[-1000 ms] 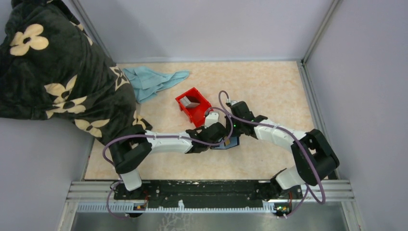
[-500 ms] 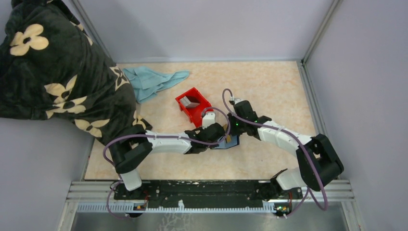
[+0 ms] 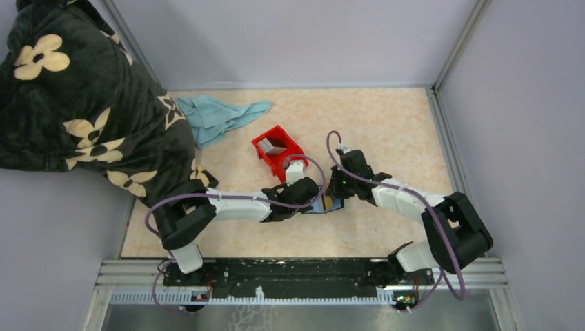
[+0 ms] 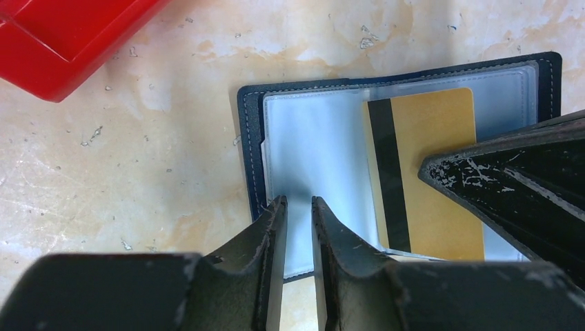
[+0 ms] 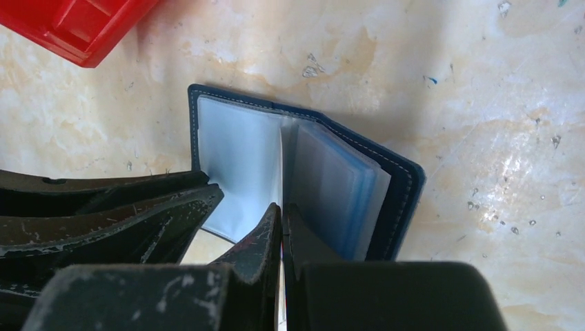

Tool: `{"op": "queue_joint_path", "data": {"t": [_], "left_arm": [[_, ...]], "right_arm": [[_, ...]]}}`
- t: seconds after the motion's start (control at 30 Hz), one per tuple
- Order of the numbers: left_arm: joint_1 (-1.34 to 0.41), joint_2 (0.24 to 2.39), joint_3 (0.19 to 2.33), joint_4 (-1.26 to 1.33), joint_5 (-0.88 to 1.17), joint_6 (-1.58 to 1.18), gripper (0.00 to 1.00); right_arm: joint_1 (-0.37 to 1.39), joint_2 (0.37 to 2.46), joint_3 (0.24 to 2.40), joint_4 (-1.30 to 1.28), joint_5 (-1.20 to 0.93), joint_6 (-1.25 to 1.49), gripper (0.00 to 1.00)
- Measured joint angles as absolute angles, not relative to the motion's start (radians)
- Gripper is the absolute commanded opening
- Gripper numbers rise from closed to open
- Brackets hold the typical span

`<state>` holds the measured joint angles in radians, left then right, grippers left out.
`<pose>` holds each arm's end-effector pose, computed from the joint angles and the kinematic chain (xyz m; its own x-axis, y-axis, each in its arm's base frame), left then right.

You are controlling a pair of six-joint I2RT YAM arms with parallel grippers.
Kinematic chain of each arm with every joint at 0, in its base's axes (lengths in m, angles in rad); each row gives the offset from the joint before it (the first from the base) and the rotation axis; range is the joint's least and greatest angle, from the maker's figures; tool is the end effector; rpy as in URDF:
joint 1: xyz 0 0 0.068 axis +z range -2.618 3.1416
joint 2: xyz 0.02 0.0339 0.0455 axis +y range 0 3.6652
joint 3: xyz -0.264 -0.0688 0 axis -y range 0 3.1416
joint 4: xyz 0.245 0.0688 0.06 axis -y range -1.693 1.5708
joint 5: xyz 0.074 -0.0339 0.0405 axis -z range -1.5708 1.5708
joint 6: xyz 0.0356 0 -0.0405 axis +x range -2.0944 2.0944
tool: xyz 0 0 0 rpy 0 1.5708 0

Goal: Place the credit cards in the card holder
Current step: Insert the credit card into the card holder.

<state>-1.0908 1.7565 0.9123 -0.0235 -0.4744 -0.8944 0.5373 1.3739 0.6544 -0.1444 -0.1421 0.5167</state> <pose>0.1736 -0.2982 0.1491 -0.7295 -0.1011 -0.6765 0.1338 0.9488 -0.2861 0.2235 0.1390 0.1730 -0.8573 0.0585 -0.5115 -0.1865 0.8907 0.4145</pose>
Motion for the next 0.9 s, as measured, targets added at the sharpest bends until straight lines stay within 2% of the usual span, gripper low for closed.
{"op": "queue_joint_path", "data": {"t": [0.9], "left_arm": [[-1.090,1.752,0.898,-0.011,-0.474,-0.908,0.27]], "right_arm": [[0.424,1.376,0.514,0.071,-0.321,0.633,0.00]]}}
